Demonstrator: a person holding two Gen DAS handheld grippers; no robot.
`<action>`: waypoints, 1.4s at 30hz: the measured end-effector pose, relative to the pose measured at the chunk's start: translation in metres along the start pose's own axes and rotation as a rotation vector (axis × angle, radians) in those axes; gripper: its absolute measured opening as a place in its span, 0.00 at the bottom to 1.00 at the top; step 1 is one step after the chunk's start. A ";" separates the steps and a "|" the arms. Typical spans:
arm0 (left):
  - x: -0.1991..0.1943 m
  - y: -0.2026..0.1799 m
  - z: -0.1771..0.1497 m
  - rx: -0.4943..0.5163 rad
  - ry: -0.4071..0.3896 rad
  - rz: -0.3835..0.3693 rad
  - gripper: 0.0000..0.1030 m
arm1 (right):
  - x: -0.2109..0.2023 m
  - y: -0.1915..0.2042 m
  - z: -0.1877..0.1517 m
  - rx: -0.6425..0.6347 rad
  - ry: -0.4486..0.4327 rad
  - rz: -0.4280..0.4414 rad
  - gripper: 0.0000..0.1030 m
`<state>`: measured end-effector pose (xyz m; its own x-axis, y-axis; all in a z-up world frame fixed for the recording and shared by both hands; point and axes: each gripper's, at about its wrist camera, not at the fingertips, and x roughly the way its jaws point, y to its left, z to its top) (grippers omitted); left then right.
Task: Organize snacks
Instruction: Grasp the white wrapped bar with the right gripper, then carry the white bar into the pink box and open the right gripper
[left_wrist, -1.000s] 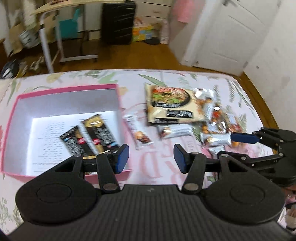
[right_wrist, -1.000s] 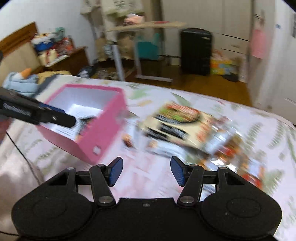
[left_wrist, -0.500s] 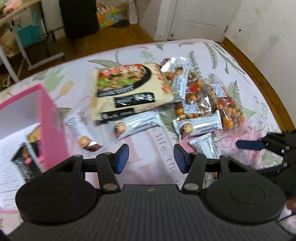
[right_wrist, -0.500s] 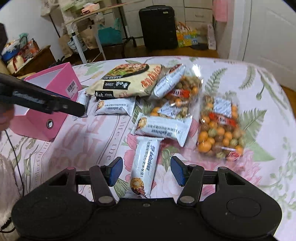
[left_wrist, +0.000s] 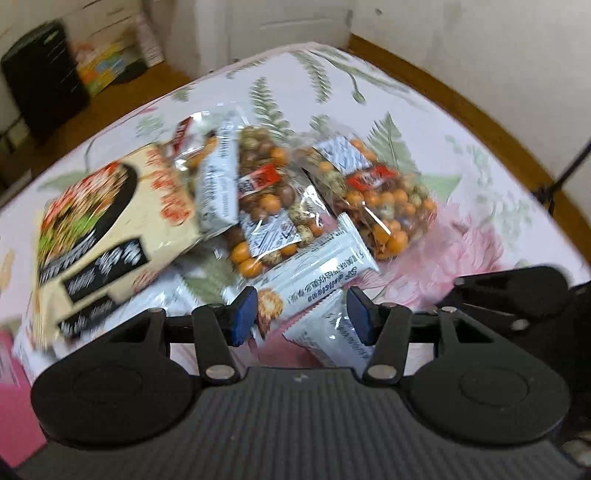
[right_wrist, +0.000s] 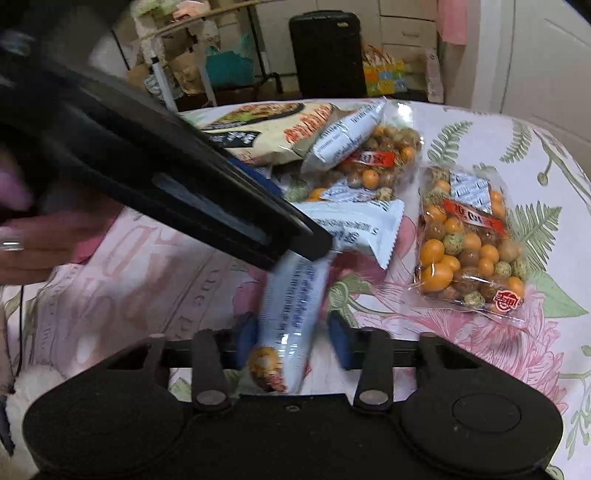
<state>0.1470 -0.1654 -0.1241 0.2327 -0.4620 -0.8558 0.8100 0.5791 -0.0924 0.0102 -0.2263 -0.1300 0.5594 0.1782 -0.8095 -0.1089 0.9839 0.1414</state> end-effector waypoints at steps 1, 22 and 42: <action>0.004 -0.003 0.001 0.029 0.002 0.009 0.53 | -0.002 0.000 0.000 0.002 0.001 0.003 0.32; -0.004 0.011 0.009 -0.142 0.077 -0.012 0.34 | -0.026 -0.017 -0.010 0.136 0.080 0.032 0.27; -0.122 0.051 -0.079 -0.422 0.130 -0.003 0.34 | -0.068 0.045 0.036 0.032 0.089 0.155 0.27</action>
<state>0.1174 -0.0262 -0.0647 0.1385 -0.3915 -0.9097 0.5133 0.8139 -0.2721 -0.0027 -0.1941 -0.0484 0.4633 0.3275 -0.8234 -0.1609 0.9449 0.2852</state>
